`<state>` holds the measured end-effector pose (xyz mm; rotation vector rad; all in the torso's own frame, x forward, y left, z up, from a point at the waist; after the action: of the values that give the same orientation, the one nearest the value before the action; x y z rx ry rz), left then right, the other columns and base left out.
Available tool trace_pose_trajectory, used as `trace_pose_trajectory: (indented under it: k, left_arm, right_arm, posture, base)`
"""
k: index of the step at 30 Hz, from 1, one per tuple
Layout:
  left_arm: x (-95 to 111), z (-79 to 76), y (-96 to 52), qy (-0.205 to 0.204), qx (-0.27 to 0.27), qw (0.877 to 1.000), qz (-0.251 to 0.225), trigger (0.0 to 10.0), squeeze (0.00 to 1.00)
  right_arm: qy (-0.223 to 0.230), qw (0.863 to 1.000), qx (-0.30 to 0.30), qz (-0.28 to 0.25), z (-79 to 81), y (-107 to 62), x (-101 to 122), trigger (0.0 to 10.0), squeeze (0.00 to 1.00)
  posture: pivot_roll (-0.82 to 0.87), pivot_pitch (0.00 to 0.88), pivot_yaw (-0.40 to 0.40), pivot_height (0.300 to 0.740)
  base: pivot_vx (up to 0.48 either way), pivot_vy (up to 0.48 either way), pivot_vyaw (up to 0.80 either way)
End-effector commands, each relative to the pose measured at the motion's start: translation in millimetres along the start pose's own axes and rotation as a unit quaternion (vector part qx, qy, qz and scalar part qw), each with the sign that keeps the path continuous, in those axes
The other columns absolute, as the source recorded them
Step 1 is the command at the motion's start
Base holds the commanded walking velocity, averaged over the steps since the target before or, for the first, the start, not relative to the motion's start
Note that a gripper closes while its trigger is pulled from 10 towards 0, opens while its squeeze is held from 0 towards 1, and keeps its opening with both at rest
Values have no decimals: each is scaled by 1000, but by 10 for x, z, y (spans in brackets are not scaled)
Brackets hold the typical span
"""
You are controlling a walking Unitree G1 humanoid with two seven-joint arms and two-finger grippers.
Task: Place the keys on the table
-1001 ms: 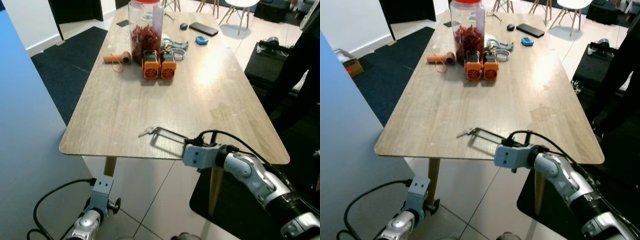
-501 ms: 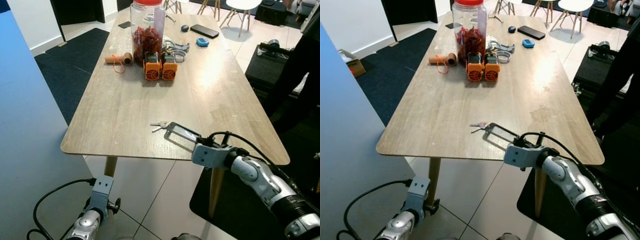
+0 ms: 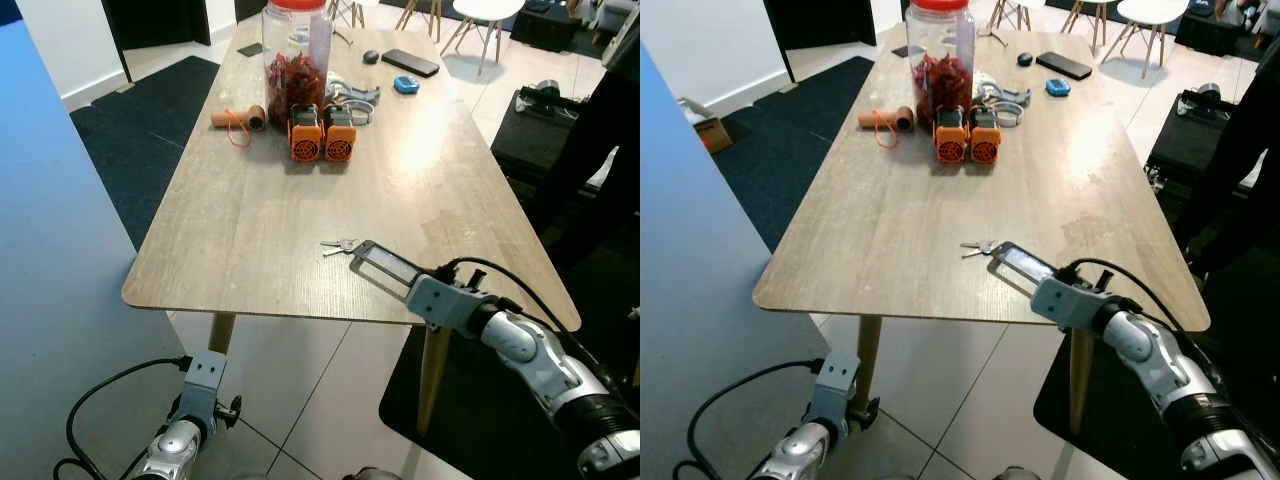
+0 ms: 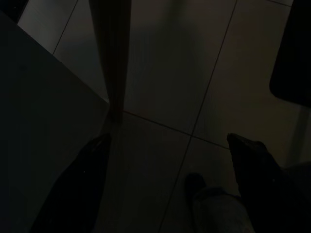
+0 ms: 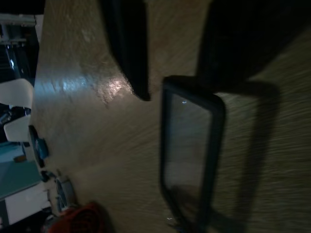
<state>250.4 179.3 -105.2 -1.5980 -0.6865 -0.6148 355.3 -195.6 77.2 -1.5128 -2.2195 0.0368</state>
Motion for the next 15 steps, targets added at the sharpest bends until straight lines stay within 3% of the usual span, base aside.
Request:
trace_pose_trajectory:
  k: [1, 6, 7, 10, 15]
  left_arm:
    - [-26, 18, -8, -3, 2, 1000, 5, 10000, 0]
    - [-15, 11, -3, -3, 1, 1000, 4, 10000, 0]
    - [-10, 8, -1, -3, 1, 1000, 3, 10000, 0]
    - [-6, 5, 1, -3, 1, 1000, 3, 10000, 0]
    - [-5, 4, 1, -3, 0, 1000, 3, 10000, 0]
  right_arm:
    - [11, 998, 57, 26, 321, -68, -126, 10000, 1000]
    - [-8, 998, 56, 36, 314, -67, -166, 10000, 1000]
    - [-15, 998, 50, 42, 293, -69, -190, 10000, 0]
    - [-17, 998, 41, 48, 258, -70, -212, 10000, 0]
    - [18, 999, 14, 42, 132, -71, -202, 10000, 0]
  posture:
    - [47, 81, -23, 740]
    - [47, 81, -22, 740]
    - [47, 81, -22, 740]
    - [47, 81, -22, 740]
    - [47, 81, -22, 740]
  base:
    - [0, 0, 0]
    - [0, 0, 0]
    - [0, 0, 0]
    - [0, 0, 0]
    - [0, 0, 0]
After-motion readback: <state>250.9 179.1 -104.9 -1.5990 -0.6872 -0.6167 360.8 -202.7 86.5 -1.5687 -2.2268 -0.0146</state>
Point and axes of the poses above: a point about 5 cm out from each wrist's last joint towards the gripper, its own y axis pointing out of the wrist towards the gripper, its own x axis along the axis of the wrist's last joint, z = x × y, the point moved 6 cm from there along y, pointing out of the wrist towards the gripper, and after that the axes turned 15 degrees about -y, right-handed, at the moved point
